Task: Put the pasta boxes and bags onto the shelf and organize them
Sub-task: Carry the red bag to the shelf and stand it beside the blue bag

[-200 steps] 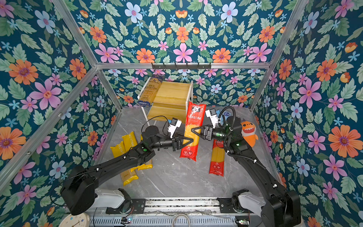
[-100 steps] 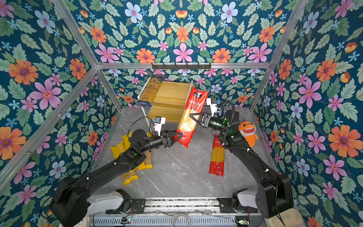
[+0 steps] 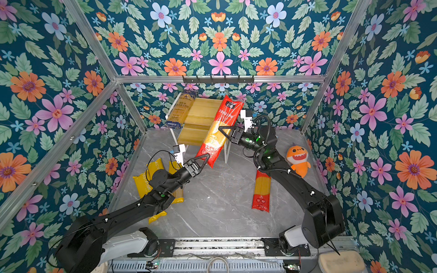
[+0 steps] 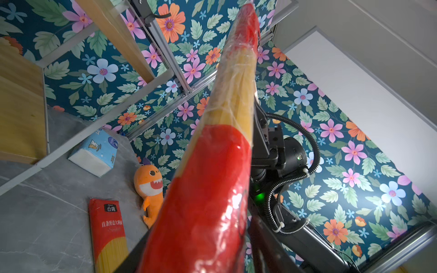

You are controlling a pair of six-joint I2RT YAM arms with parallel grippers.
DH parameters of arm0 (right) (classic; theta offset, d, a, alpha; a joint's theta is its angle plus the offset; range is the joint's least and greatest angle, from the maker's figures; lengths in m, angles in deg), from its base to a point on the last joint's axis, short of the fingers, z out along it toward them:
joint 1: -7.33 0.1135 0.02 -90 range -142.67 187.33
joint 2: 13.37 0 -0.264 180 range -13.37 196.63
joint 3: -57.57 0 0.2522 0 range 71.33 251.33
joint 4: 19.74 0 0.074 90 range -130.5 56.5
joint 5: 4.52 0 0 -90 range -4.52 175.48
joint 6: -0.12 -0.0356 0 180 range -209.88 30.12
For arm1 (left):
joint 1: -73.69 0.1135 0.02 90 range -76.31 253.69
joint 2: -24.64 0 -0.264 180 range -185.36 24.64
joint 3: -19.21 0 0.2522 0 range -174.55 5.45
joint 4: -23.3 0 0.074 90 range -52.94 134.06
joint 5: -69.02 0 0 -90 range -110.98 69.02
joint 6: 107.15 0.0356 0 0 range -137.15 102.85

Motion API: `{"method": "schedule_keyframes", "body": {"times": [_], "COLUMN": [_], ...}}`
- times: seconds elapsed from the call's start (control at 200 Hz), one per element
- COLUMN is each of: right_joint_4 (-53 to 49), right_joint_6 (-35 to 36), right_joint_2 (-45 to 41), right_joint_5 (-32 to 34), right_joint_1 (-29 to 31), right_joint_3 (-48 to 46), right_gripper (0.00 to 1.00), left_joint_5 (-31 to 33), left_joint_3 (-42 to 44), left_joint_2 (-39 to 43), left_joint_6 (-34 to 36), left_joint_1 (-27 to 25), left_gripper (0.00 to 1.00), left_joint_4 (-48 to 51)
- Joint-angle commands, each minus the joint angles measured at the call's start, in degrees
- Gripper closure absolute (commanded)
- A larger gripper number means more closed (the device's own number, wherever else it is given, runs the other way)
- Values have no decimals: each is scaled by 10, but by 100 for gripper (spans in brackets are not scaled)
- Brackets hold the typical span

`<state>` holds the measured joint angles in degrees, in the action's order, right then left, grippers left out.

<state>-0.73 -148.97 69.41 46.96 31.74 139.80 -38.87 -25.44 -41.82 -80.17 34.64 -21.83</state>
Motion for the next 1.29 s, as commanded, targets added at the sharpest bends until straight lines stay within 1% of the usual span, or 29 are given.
{"method": "schedule_keyframes", "body": {"times": [0.0, 0.12, 0.24, 0.325, 0.465, 0.58, 0.695, 0.885, 1.075, 1.29], "right_joint_4": [73, 58, 46, 39, 39, 32, 32, 33, 20, 11], "right_joint_6": [-27, -28, -31, -30, -30, -25, -28, -32, -19, -9], "right_joint_2": [6, 15, 21, 26, 32, 24, 10, -16, -40, -56], "right_joint_5": [24, 27, 37, 40, 42, 46, 52, 60, 66, 72], "right_joint_1": [6, 11, 11, 11, 11, 7, -5, -21, -25, -24], "right_joint_3": [21, 30, 35, 41, 45, 39, 18, -19, -49, -76], "right_gripper": [91, 87, 76, 68, 58, 50, 43, 36, 35, 35], "left_joint_5": [29, 40, 58, 75, 104, 118, 126, 113, 114, 127], "left_joint_3": [-2, -9, -15, -20, -36, -51, -74, -118, -145, -177], "left_joint_2": [0, -4, -3, 3, 17, 23, 22, -2, -28, -61], "left_joint_6": [-15, -16, -22, -24, -23, -31, -44, -63, -95, -105], "left_joint_1": [-1, -1, -1, -1, 4, 22, 48, 95, 139, 146], "left_gripper": [49, 62, 76, 83, 93, 100, 100, 100, 100, 100], "left_joint_4": [-38, -36, -35, -32, 2, 22, 46, 71, 98, 115]}}
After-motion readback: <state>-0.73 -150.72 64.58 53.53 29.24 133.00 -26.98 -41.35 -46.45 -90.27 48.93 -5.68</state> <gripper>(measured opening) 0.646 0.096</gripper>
